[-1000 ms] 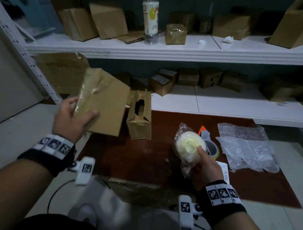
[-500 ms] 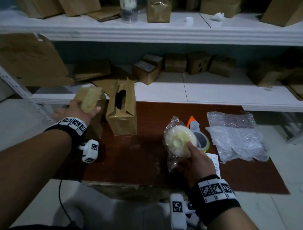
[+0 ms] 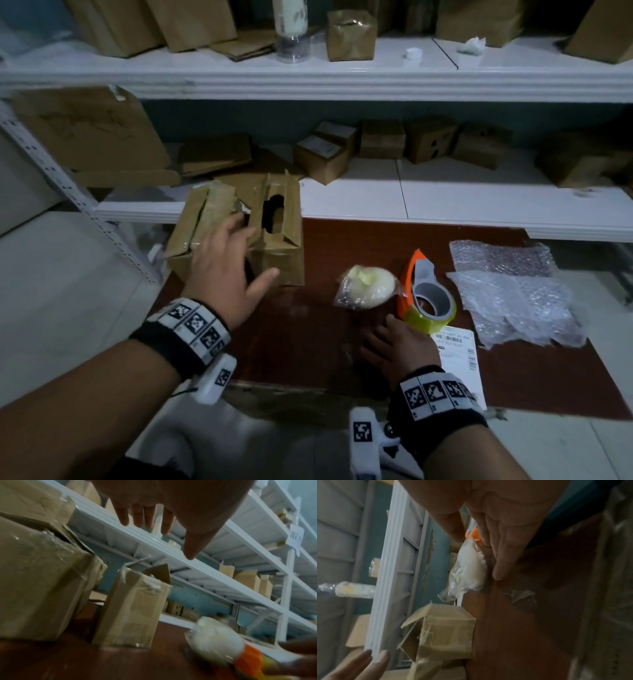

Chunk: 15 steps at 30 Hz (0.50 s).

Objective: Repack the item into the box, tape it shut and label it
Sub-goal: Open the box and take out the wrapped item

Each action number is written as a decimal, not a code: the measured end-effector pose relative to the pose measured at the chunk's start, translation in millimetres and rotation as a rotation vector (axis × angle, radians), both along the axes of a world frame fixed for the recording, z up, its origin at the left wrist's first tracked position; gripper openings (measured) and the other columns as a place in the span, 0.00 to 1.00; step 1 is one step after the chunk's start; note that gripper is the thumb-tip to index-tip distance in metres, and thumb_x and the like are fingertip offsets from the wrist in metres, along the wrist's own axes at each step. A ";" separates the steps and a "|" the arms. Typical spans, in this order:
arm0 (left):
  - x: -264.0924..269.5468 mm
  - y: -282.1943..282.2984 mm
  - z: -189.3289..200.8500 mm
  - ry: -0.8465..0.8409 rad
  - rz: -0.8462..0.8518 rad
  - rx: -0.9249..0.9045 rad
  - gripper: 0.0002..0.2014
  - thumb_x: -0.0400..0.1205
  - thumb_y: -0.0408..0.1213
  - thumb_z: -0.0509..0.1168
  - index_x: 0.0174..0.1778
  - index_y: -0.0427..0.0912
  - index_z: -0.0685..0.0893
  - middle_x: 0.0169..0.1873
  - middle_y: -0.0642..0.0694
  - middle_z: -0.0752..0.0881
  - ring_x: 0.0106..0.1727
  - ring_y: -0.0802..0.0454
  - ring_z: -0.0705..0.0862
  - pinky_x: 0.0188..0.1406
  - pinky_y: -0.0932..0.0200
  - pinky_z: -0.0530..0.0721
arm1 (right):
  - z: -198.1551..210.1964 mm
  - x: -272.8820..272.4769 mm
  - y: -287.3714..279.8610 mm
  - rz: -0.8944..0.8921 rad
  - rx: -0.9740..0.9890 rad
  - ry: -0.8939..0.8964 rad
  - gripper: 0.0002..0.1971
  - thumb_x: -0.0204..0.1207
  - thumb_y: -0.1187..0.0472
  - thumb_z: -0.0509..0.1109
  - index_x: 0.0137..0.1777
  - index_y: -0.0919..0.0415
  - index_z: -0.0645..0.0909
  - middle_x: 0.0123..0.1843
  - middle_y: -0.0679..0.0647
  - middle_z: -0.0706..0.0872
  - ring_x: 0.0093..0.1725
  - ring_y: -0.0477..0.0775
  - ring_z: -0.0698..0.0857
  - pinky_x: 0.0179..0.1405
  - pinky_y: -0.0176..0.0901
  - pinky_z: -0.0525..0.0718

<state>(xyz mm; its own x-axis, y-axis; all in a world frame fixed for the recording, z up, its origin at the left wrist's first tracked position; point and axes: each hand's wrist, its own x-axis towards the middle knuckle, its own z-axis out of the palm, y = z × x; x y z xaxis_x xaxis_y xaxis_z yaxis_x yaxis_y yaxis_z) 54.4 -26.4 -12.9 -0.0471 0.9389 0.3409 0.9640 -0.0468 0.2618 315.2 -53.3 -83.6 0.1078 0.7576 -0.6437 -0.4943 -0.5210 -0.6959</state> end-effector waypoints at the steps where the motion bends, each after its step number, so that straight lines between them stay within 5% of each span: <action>1: 1.8 -1.9 -2.1 0.001 -0.020 -0.025 0.36 0.76 0.57 0.71 0.78 0.48 0.71 0.82 0.44 0.65 0.83 0.42 0.62 0.81 0.38 0.64 | 1.4 0.0 -1.8 0.011 -0.008 -0.016 0.05 0.86 0.63 0.63 0.50 0.63 0.79 0.57 0.65 0.83 0.60 0.67 0.84 0.43 0.60 0.86; 10: 16.1 3.2 -1.7 0.120 -0.119 -0.165 0.42 0.79 0.56 0.69 0.86 0.46 0.59 0.87 0.49 0.55 0.88 0.52 0.50 0.86 0.48 0.53 | 14.4 12.3 -13.0 0.017 0.018 -0.031 0.04 0.85 0.62 0.66 0.54 0.60 0.82 0.65 0.75 0.82 0.64 0.75 0.84 0.63 0.73 0.83; 13: 23.5 13.6 -1.2 0.208 -0.106 -0.287 0.46 0.79 0.58 0.67 0.87 0.45 0.52 0.88 0.49 0.47 0.88 0.51 0.44 0.87 0.46 0.50 | 18.2 18.3 -13.8 0.001 0.038 -0.030 0.05 0.85 0.63 0.65 0.54 0.64 0.81 0.62 0.70 0.85 0.61 0.74 0.86 0.57 0.69 0.86; 15: 27.3 17.5 -2.7 0.270 -0.087 -0.360 0.47 0.79 0.59 0.67 0.87 0.46 0.50 0.88 0.49 0.46 0.88 0.51 0.43 0.86 0.43 0.51 | 16.5 23.1 -14.6 0.016 0.066 -0.050 0.10 0.86 0.64 0.62 0.63 0.67 0.79 0.62 0.70 0.86 0.58 0.71 0.88 0.47 0.62 0.90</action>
<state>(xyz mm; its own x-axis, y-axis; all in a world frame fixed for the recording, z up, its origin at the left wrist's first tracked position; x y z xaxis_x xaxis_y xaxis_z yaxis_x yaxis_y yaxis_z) 81.6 -8.9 -15.6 0.0829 0.9964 -0.0183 0.9964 -0.0826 0.0165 338.3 -67.9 -67.1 0.1261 0.8001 -0.5865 -0.4500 -0.4807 -0.7526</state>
